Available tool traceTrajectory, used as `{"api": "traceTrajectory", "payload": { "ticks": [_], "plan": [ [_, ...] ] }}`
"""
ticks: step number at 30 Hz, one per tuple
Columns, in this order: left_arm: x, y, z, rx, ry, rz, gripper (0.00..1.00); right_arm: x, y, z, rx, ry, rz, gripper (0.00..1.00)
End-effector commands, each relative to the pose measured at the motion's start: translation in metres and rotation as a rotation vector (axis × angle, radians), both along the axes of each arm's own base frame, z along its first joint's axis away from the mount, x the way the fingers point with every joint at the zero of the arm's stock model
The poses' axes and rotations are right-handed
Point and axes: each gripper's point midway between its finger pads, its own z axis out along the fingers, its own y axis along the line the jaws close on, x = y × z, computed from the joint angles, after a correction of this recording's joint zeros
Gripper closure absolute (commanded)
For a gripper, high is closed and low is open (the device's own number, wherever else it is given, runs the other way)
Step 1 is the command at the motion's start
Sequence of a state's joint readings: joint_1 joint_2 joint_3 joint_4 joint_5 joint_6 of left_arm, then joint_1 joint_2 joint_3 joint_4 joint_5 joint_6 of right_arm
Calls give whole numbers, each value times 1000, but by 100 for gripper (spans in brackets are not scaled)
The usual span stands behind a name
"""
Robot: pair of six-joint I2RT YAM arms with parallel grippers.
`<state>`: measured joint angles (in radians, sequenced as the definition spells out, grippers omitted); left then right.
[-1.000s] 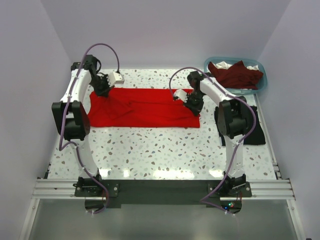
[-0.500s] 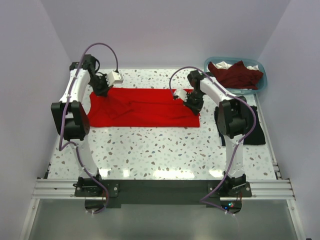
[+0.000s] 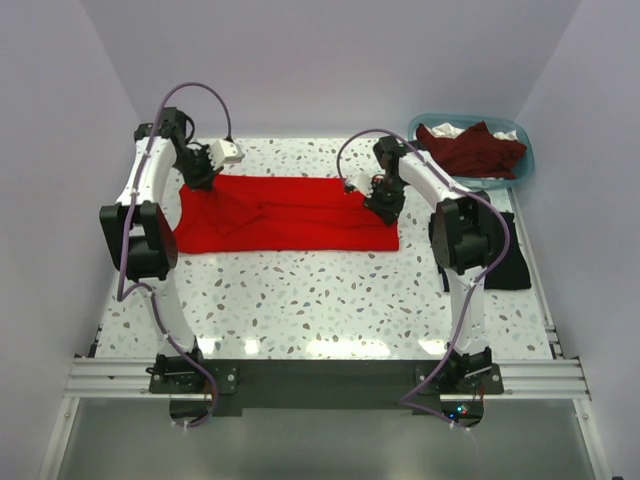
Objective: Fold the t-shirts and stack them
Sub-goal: Fold the tshirt
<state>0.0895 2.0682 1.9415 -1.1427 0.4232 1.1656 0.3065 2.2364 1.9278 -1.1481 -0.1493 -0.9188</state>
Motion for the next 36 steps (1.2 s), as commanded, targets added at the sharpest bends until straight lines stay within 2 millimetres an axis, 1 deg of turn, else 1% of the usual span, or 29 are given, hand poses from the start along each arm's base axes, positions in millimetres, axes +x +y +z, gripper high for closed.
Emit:
{"api": "traceTrajectory", "payload": {
  "ticks": [1, 2, 3, 4, 5, 6, 7, 8, 10, 11, 12, 13, 14, 15, 16, 17, 18, 19, 20, 21, 22, 24, 25, 26, 27, 28, 29, 34, 36],
  "plan": [
    [23, 5, -2, -15, -54, 52, 100, 14, -2, 2, -7, -35, -8, 58],
    [27, 9, -8, -2, -49, 73, 100, 16, -2, 4, -5, -47, -25, 48],
    [37, 12, -9, -4, -73, 129, 98, 17, -2, 9, -1, -60, -33, 20],
    [43, 15, -10, -5, -80, 170, 87, 18, -2, 12, -2, -69, -42, 19],
    [48, 19, -13, -24, -68, 250, 81, 19, -2, 15, 2, -80, -70, 19],
    [59, 23, -8, -40, -100, 300, 71, 20, -2, 24, 7, -100, -83, 19],
    [65, 27, -9, -56, -105, 353, 69, 20, -3, 28, 10, -105, -101, 19],
    [72, 36, -3, -89, -121, 448, 68, 18, -4, 30, 13, -103, -131, 21],
    [75, 45, 3, -134, -134, 529, 61, 13, -5, 40, 21, -109, -158, 23],
    [70, 52, 8, -179, -125, 597, 59, 7, -6, 39, 20, -94, -181, 25],
    [67, 54, 10, -207, -116, 617, 54, 4, -5, 40, 26, -88, -190, 26],
    [62, 55, 11, -230, -101, 631, 53, -1, -6, 42, 26, -77, -200, 27],
    [50, 55, 11, -263, -61, 647, 52, -5, -6, 41, 28, -62, -227, 30],
    [42, 53, 8, -271, -30, 645, 51, -7, -6, 41, 31, -55, -235, 32],
    [34, 51, 10, -280, -6, 640, 51, -10, -2, 44, 48, -49, -240, 34],
    [21, 46, 2, -284, 41, 633, 51, -13, -2, 43, 53, -38, -257, 39],
    [11, 42, -1, -294, 75, 634, 55, -15, -1, 43, 58, -34, -264, 41],
    [2, 37, 3, -306, 89, 627, 55, -16, 0, 42, 64, -25, -272, 44],
    [-14, 26, -8, -334, 153, 621, 55, -18, 4, 41, 81, -10, -281, 49],
    [-21, 23, -11, -345, 174, 631, 55, -20, 5, 39, 85, 1, -285, 51],
    [-37, 15, -20, -363, 221, 642, 55, -22, 6, 37, 89, 11, -291, 56],
    [-48, 7, -27, -394, 259, 670, 52, -26, 10, 31, 102, 41, -293, 58],
    [-61, 2, -36, -410, 296, 685, 51, -27, 12, 30, 110, 47, -298, 60],
    [-62, -1, -39, -423, 296, 704, 50, -29, 13, 26, 115, 63, -303, 63],
    [-65, -3, -42, -426, 302, 714, 46, -30, 15, 23, 114, 69, -303, 65],
    [-66, -6, -43, -431, 301, 718, 46, -29, 16, 21, 117, 68, -304, 65],
    [-68, -10, -49, -432, 310, 736, 46, -30, 16, 17, 115, 74, -308, 66],
    [-73, -24, -66, -450, 362, 781, 46, -35, 15, 1, 91, 98, -304, 67],
    [-70, -27, -72, -450, 362, 791, 46, -35, 13, -1, 84, 94, -303, 67]
  ]
}}
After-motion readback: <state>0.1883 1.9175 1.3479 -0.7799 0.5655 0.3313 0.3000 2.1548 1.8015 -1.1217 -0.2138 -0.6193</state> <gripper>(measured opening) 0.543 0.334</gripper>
